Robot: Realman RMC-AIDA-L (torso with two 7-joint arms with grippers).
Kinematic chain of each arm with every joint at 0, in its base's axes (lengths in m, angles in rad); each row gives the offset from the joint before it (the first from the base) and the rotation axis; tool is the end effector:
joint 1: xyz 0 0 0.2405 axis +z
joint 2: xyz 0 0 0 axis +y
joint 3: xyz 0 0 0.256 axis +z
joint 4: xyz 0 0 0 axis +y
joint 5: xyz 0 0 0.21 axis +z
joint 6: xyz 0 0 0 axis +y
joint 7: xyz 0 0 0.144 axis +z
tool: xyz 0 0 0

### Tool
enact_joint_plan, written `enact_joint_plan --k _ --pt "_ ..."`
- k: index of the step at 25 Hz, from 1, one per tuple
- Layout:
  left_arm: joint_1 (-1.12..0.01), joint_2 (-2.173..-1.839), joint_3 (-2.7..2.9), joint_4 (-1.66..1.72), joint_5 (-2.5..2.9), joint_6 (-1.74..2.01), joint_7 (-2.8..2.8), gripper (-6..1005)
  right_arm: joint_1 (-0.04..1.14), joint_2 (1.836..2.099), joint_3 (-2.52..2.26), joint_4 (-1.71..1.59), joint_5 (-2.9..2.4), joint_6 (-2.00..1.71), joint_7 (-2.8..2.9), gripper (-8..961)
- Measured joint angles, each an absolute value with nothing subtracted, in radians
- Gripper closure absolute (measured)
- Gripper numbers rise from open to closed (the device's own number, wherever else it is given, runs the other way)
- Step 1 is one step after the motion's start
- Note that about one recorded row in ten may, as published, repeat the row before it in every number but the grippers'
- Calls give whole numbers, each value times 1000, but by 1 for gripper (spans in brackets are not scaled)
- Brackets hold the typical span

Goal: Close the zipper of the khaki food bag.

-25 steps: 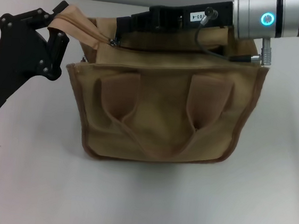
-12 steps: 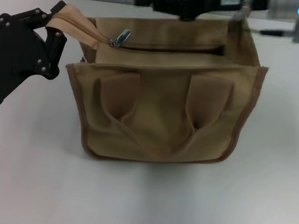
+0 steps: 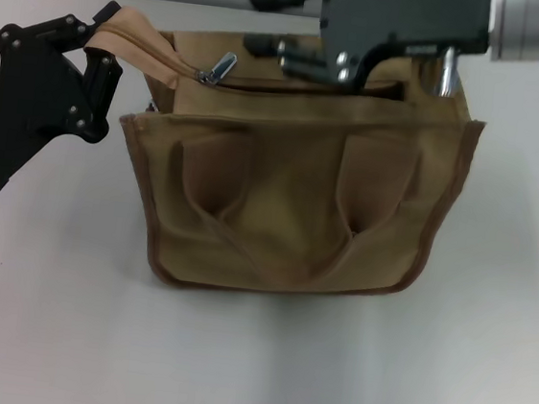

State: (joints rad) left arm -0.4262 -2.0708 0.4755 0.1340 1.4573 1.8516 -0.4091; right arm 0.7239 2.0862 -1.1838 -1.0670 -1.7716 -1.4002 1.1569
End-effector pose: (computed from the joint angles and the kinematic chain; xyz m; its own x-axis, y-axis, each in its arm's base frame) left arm -0.2672 0.2748 0.0126 0.5195 -0.4032 0.7534 0.3931 -0.6701 -0.6297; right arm 0.0837 0.3809 -0.0028 0.8145 0.4961 -0.3007 0.3878 -0.8511 -0.3538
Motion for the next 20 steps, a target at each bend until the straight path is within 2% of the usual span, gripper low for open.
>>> enact_joint_plan --k 13,20 --pt "-429 -2071 480 134 1458 1855 -435 955 573 2092 -1543 -1133 -1633 -1040 682 628" --pt "-428 -2072 484 133 1464 1872 -460 955 568 2092 -1614 -1119 -1567 -975 603 629"
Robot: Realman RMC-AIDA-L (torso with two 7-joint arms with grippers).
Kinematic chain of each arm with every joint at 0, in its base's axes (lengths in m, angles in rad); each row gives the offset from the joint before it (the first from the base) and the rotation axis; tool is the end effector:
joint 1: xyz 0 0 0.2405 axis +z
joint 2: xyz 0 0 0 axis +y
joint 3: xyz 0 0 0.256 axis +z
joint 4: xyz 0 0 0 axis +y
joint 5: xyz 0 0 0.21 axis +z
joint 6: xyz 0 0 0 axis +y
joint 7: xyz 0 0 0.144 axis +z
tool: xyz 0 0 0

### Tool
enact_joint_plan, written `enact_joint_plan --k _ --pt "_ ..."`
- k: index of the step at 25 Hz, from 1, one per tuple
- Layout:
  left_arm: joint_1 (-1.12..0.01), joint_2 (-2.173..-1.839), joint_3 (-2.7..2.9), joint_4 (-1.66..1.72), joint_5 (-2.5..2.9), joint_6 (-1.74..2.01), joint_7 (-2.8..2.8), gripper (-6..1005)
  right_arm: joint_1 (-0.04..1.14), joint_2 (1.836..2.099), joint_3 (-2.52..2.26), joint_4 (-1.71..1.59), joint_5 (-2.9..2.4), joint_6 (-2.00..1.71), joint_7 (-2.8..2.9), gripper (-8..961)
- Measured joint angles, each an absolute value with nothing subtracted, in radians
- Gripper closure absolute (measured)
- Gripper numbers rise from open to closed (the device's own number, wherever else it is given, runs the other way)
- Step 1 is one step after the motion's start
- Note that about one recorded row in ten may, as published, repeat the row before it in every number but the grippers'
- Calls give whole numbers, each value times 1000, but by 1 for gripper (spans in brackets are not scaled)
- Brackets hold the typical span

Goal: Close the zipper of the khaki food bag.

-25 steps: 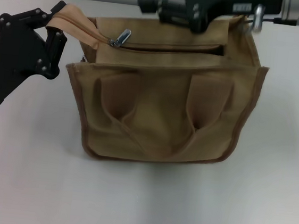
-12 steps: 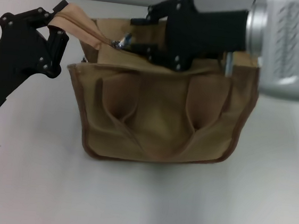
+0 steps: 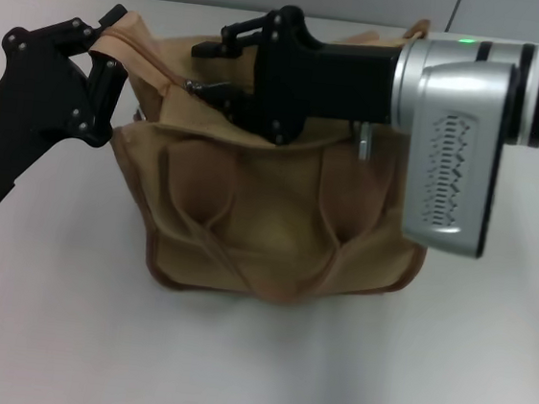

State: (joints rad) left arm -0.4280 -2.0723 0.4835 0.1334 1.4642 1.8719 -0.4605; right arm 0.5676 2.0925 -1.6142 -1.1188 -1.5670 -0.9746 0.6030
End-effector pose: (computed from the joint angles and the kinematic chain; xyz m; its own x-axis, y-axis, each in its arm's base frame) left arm -0.2640 0.2723 0.0114 0.4850 -0.3730 0.7910 0.4044 -0.7063 -0.5811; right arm 0.0871 0.3596 -0.0632 0.5717 0.8202 -0.0184 0.6974 -0.4977 -0.5157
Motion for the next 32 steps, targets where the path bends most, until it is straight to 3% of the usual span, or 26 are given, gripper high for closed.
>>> enact_joint_plan --k 7,10,20,32 --pt "-430 -2071 483 141 1462 1885 -482 955 534 2092 -1704 -1117 -1498 -880 518 664" --pt "-431 -2070 480 143 1458 1887 -487 954 512 2092 -1711 -1130 -1452 -876 498 870" --pt "-429 -2069 473 148 1457 1876 -500 954 487 2092 -1701 -1135 -1417 -862 507 949" --pt "-420 -2067 402 154 1457 1849 -524 953 424 2092 -1689 -1147 -1361 -867 480 949"
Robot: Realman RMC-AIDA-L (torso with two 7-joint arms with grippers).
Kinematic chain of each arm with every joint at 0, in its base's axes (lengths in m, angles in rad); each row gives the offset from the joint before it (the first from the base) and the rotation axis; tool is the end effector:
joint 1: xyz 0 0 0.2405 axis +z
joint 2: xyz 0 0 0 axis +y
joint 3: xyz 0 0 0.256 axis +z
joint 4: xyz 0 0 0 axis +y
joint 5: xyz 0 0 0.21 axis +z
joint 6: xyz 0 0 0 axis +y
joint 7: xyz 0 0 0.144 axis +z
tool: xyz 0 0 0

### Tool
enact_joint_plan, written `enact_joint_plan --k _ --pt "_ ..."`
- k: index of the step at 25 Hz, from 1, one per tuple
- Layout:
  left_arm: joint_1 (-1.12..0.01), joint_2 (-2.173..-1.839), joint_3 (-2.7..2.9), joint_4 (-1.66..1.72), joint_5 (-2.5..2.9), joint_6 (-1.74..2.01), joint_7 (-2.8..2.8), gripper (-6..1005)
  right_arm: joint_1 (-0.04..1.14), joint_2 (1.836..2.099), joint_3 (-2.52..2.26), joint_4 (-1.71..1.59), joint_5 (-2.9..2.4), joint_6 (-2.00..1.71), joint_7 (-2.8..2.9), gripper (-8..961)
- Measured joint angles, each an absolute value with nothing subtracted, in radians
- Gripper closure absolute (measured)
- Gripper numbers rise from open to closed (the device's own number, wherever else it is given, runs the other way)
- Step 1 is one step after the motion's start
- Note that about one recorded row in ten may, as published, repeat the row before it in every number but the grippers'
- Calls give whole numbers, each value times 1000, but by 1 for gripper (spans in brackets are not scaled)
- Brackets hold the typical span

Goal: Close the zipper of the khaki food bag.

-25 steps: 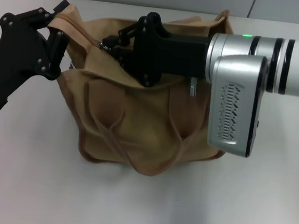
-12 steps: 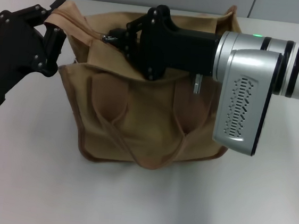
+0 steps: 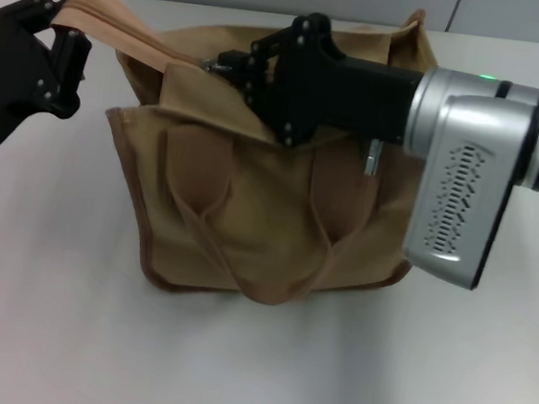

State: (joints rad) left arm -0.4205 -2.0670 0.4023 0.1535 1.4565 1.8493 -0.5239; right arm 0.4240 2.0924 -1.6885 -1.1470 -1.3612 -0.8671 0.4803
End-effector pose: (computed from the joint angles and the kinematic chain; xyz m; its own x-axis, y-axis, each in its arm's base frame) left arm -0.2737 0.2789 0.0259 0.4770 -0.3646 0.7997 0.4789 -0.6551 -0.5844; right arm 0.1091 0.3468 -0.0604 0.6424 0.7655 -0.0364 0.5748 -0.5127 -0.6378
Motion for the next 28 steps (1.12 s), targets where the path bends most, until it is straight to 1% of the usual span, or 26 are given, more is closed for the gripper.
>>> enact_joint_plan --k 20,28 --pt "-417 -2065 356 180 1455 1740 -545 952 224 2092 -1522 -1130 -1166 -966 331 922" --pt "-428 -2064 351 184 1455 1712 -552 951 189 2092 -1474 -1073 -1108 -1021 285 911"
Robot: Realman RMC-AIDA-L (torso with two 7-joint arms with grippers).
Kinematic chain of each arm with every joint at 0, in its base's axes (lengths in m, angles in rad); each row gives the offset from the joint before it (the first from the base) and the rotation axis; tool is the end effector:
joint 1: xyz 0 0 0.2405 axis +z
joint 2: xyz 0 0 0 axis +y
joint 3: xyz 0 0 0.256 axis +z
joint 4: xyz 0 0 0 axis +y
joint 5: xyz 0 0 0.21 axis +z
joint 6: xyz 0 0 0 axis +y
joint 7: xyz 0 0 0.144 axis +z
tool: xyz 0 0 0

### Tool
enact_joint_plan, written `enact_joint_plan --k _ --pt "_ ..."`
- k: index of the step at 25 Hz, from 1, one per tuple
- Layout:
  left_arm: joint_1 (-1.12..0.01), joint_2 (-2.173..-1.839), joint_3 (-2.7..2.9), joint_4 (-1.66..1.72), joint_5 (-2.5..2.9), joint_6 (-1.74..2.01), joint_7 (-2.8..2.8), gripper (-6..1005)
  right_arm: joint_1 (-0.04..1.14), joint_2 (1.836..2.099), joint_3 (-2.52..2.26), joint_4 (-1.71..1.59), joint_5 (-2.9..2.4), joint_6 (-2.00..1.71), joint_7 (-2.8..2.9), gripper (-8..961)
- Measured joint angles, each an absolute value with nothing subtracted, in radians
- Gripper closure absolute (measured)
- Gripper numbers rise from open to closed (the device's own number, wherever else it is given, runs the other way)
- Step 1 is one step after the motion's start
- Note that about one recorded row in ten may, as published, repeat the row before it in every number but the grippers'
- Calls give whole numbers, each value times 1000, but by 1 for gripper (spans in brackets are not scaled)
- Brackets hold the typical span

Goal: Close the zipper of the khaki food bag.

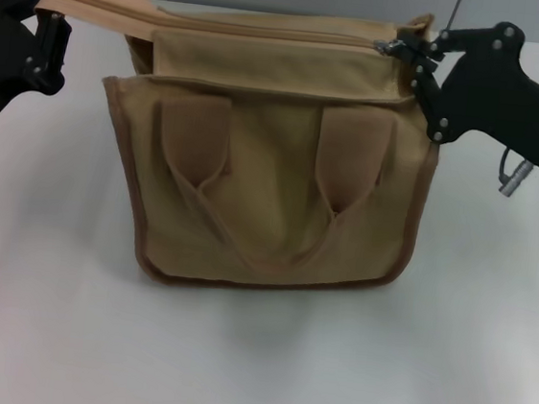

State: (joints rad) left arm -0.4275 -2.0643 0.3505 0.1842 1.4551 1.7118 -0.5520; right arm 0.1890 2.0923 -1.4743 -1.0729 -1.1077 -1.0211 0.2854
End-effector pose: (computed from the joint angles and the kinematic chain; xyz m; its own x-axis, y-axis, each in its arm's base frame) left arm -0.2895 0.2973 0.0316 0.5519 -0.3068 0.7754 0.5426 -0.5741 -0.6132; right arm 0.1988 0.3293 -0.0026 0.7831 0.6163 -0.0833 0.2950 -0.4860 -0.8226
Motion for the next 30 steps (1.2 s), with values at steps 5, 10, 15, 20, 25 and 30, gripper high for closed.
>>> enact_joint_plan --k 5,10,15,20,25,30 --pt "-433 -2067 352 186 1459 1712 -552 951 191 2092 -1473 -1041 -1050 -1046 275 904" --pt "-434 -2067 353 186 1460 1708 -554 950 194 2090 -1466 -995 -1002 -1094 255 897" --pt "-435 -2068 353 185 1458 1706 -573 950 209 2085 -1431 -860 -836 -1207 261 803" --pt "-436 -2066 354 191 1462 1704 -581 950 239 2082 -1352 -675 -721 -1466 424 648" --pt "-435 -2065 356 198 1466 1703 -618 949 259 2054 -1299 -553 -759 -1681 708 481" --pt "-417 -2064 380 233 1478 1699 -684 949 256 2018 -1286 -536 -898 -1748 898 307"
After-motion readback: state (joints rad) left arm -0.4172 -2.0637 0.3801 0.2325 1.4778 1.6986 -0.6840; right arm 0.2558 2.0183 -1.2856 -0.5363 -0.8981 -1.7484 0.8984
